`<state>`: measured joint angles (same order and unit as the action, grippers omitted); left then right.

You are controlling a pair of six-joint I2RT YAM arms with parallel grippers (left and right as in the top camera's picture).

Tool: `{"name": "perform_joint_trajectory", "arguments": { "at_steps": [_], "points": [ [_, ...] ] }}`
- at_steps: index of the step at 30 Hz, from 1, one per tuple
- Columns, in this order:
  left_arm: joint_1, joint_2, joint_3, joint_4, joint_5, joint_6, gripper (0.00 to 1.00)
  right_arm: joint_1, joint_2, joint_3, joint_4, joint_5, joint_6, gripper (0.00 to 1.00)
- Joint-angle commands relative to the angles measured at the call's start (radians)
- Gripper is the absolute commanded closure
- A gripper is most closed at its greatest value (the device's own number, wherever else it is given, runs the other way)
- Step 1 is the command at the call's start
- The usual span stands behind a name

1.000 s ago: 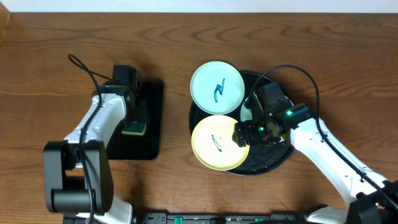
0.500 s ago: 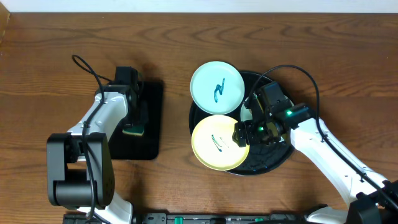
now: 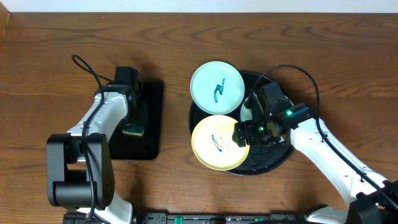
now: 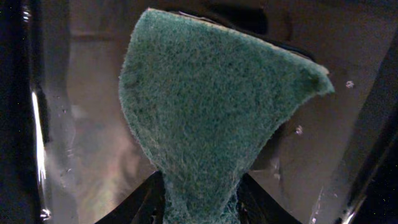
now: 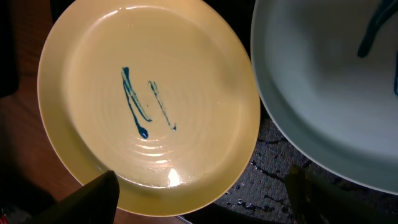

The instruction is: Clean dirty plates on tray and stack at the side

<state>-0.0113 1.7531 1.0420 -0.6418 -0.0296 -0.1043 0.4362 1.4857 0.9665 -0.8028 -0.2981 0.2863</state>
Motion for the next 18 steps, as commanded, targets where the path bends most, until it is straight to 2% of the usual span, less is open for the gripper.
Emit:
{"name": "perform_joint_trajectory", "arguments": {
  "at_steps": [1, 6, 9, 18],
  "points": [
    [0.002, -0.044, 0.012, -0.004, -0.009, 0.002, 0.62, 0.01, 0.005, 0.019, -0.001, 0.003, 0.016, 0.16],
    [0.002, -0.05, 0.012, -0.005, -0.009, 0.002, 0.61, 0.01, 0.005, 0.019, -0.001, 0.003, 0.016, 0.16],
    [0.002, -0.05, 0.012, -0.007, -0.009, 0.002, 0.54, 0.01, 0.005, 0.019, -0.001, 0.003, 0.016, 0.16],
    [0.002, -0.042, 0.008, -0.007, -0.009, 0.001, 0.55, 0.01, 0.005, 0.019, -0.002, 0.003, 0.016, 0.16]
  ]
}}
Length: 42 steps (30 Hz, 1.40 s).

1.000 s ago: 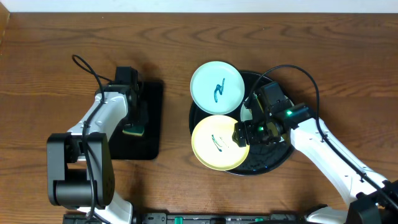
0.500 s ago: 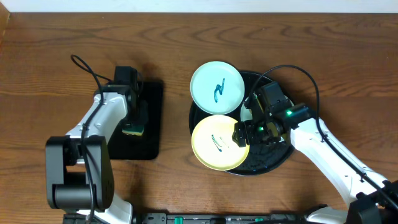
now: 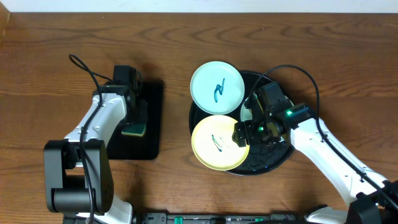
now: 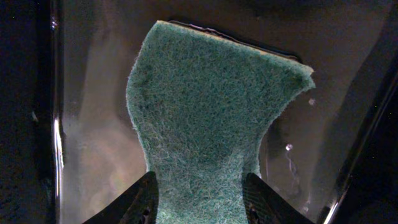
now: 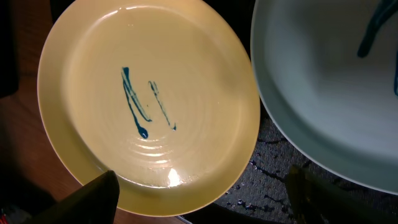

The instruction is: Clean dirty plates on tray and stack at the side

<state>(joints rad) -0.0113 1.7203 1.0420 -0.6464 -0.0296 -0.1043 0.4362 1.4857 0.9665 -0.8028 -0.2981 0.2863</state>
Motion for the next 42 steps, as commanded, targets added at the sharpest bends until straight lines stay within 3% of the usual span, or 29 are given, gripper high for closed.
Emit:
{"name": "perform_joint_trajectory", "arguments": {
  "at_steps": [1, 19, 27, 36, 42],
  "points": [
    [0.002, -0.008, 0.008, -0.003, -0.008, 0.001, 0.55, 0.01, 0.005, 0.019, -0.002, 0.003, 0.016, 0.16],
    [0.002, 0.073, -0.077, 0.09, -0.008, -0.01, 0.63, 0.01, 0.005, 0.019, -0.012, 0.003, 0.016, 0.16],
    [0.002, 0.138, -0.09, 0.095, -0.008, -0.04, 0.92, 0.01, 0.005, 0.019, -0.014, 0.003, 0.016, 0.16],
    [0.002, 0.126, -0.087, 0.089, -0.009, -0.04, 0.93, 0.01, 0.005, 0.019, -0.02, 0.003, 0.016, 0.15],
    [0.002, 0.018, -0.029, 0.024, -0.009, -0.04, 0.93, 0.01, 0.005, 0.019, -0.02, 0.012, 0.016, 0.15]
  ]
}}
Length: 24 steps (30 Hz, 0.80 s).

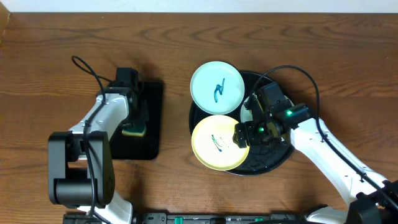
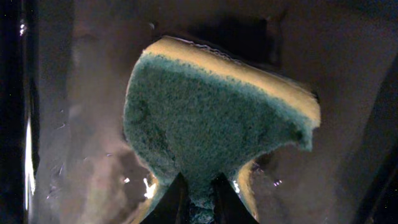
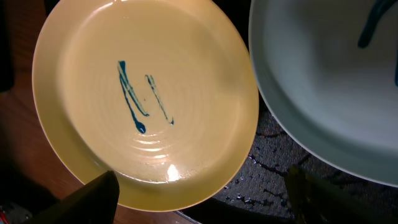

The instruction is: Clean dirty plates on tray and stack at the side

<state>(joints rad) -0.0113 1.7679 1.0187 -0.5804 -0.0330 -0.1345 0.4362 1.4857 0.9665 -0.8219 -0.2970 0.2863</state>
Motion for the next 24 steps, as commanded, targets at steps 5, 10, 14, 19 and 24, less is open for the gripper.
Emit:
{"name": "perform_joint_trajectory", "arguments": {
  "at_steps": [5, 10, 14, 19, 24],
  "points": [
    [0.002, -0.19, -0.002, -0.031, -0.006, -0.01, 0.93, 0.01, 0.005, 0.019, -0.001, 0.016, 0.016, 0.15],
    [0.002, -0.253, -0.002, -0.043, -0.005, -0.01, 0.93, 0.01, 0.005, 0.019, -0.001, 0.039, 0.016, 0.15],
    [0.002, -0.253, -0.002, -0.076, -0.005, -0.01, 0.92, 0.01, 0.005, 0.019, -0.001, 0.039, 0.016, 0.15],
    [0.002, -0.253, -0.002, -0.088, -0.005, -0.01, 0.93, 0.01, 0.005, 0.019, -0.001, 0.039, 0.016, 0.15],
    [0.002, -0.253, -0.002, -0.1, -0.005, -0.01, 0.93, 0.01, 0.005, 0.019, 0.0, 0.058, 0.016, 0.14]
  ]
}}
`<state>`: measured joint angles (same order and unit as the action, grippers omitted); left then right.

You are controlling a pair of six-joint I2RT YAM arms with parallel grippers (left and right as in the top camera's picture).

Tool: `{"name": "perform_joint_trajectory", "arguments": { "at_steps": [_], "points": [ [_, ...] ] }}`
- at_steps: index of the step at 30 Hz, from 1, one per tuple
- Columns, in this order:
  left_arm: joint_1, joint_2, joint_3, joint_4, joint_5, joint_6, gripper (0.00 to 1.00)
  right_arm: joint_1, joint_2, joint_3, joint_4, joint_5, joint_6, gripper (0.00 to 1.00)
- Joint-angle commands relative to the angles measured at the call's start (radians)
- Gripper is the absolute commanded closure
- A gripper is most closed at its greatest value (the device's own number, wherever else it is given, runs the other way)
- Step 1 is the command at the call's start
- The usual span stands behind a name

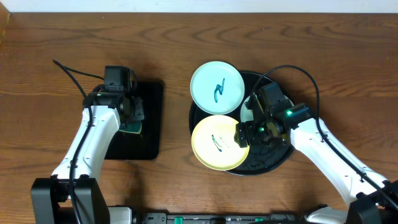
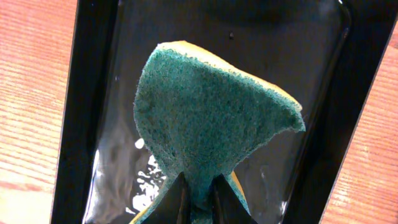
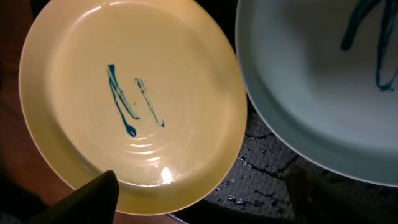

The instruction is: Clean dirty plates on tray and stack at the side

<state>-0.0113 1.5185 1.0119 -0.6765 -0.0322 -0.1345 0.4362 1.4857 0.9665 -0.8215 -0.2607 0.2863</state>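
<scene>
A green and yellow sponge (image 2: 211,118) hangs pinched in my shut left gripper (image 2: 199,198), held above a black rectangular water tray (image 2: 93,93); in the overhead view the left gripper (image 1: 131,117) is over that tray's (image 1: 151,124) left half. On the round black tray (image 1: 273,150) lie a yellow plate (image 1: 217,144) and a pale blue plate (image 1: 216,87), both with blue smears. My right gripper (image 1: 242,135) stands open at the yellow plate's right rim. In the right wrist view the yellow plate (image 3: 130,106) and blue plate (image 3: 323,74) fill the frame, with the right gripper (image 3: 199,202) low over them.
The two plates overlap slightly, and the blue one sticks out past the round tray's far left edge. Wet patches glisten on the round tray's surface (image 3: 267,177). Bare wooden table (image 1: 56,50) surrounds both trays.
My left gripper has risen with the sponge: the wrist view now takes in the water tray's full width and wood on both sides. The right gripper has shifted only slightly.
At first the sponge lay low in the water tray, with my left fingers spread around it. Later the fingers were squeezed tight on it in the water. Now it hangs clear above the tray. My right gripper stayed open over the yellow plate throughout.
</scene>
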Motion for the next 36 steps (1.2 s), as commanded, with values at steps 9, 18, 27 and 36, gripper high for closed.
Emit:
{"name": "perform_joint_trajectory", "arguments": {
  "at_steps": [9, 18, 27, 36],
  "points": [
    [0.002, -0.003, 0.004, -0.004, -0.005, -0.01, 0.93, 0.011, 0.005, 0.019, 0.008, 0.021, 0.016, 0.19],
    [0.002, -0.003, 0.004, -0.003, -0.005, -0.01, 0.92, 0.011, 0.005, 0.008, 0.01, 0.021, 0.016, 0.31],
    [0.002, -0.003, 0.004, -0.003, -0.005, -0.01, 0.93, 0.011, 0.006, -0.045, 0.028, 0.017, 0.017, 0.36],
    [0.002, -0.003, 0.004, -0.003, -0.005, -0.01, 0.93, 0.011, 0.007, -0.131, 0.135, -0.035, 0.064, 0.48]
  ]
}}
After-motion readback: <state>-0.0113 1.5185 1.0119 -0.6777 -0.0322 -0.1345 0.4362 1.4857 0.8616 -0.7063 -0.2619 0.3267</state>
